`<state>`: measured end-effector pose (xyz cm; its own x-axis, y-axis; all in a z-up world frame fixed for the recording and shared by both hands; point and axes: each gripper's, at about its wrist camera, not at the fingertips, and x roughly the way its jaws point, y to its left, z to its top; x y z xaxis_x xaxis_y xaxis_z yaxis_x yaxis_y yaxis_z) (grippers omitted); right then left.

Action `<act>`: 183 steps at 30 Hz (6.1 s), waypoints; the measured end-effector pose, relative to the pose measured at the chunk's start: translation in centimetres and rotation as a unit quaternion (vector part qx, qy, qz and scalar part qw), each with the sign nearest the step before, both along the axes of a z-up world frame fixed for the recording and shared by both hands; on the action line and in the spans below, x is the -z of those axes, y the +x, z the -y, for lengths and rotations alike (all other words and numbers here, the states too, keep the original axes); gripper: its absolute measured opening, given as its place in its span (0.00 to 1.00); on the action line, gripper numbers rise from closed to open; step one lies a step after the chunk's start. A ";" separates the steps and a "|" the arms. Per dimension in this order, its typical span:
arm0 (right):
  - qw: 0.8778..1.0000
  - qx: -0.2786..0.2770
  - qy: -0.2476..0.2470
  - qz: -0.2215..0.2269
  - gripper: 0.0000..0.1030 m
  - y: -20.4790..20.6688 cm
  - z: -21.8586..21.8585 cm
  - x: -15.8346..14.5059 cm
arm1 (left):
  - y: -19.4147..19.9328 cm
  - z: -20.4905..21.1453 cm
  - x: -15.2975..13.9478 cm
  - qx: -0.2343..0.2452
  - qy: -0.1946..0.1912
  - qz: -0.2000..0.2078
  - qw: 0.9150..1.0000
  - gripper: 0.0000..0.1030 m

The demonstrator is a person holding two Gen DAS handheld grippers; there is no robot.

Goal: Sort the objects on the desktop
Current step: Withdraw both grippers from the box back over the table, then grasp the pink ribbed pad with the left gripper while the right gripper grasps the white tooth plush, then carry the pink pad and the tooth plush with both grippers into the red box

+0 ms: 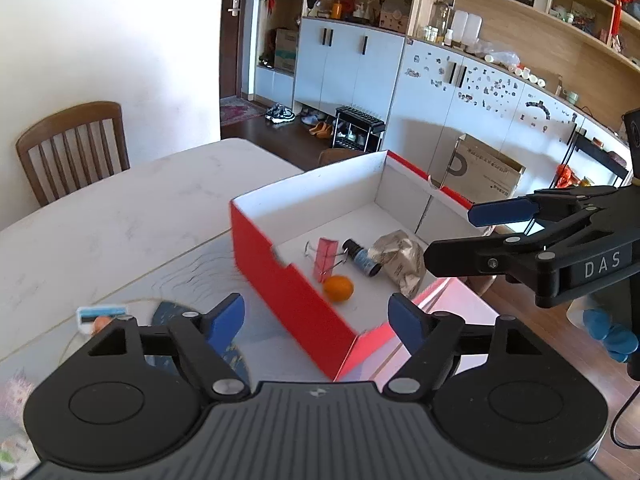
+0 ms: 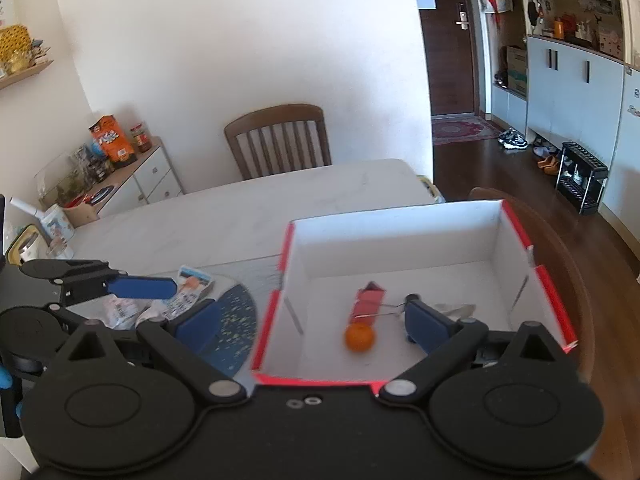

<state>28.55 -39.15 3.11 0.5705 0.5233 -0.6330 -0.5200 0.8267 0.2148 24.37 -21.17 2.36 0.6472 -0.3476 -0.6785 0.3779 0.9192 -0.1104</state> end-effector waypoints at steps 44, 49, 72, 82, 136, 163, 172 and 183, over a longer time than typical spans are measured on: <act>0.993 -0.110 -0.051 -0.004 0.96 -9.3 -19.3 4.7 | -14.2 -23.0 6.5 -0.186 -0.018 -0.003 0.982 0.98; 0.992 -0.113 -0.063 -0.005 0.94 -9.2 -20.8 6.0 | -14.7 -24.4 8.4 -0.201 -0.007 -0.013 0.979 0.98; 0.983 -0.144 -0.113 -0.008 0.87 -6.1 -28.5 11.1 | -14.4 -26.6 14.5 -0.178 0.055 -0.043 0.981 0.96; 0.981 -0.141 -0.130 -0.008 0.78 -4.5 -31.6 12.8 | -14.2 -26.8 15.0 -0.156 0.068 -0.040 0.985 0.81; 0.978 -0.148 -0.136 -0.049 0.46 -7.2 -29.7 13.2 | -15.3 -25.8 14.3 -0.175 0.036 -0.044 0.983 0.41; 0.983 -0.147 -0.105 -0.043 0.46 -10.6 -22.2 9.0 | -16.5 -23.0 9.0 -0.218 -0.012 -0.018 0.976 0.41; 0.986 -0.138 -0.089 -0.029 0.46 -10.2 -19.4 6.5 | -15.3 -20.1 6.4 -0.210 -0.025 0.010 0.977 0.41; 0.990 -0.126 -0.067 -0.004 0.46 -7.8 -15.6 3.5 | -12.5 -16.5 4.6 -0.195 -0.030 0.034 0.980 0.41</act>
<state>20.75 -23.53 -0.41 0.4265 0.5591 -0.7110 -0.7125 0.6919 0.1167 11.83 -4.63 -2.24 0.7813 -0.1032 -0.6156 0.0075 0.9877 -0.1560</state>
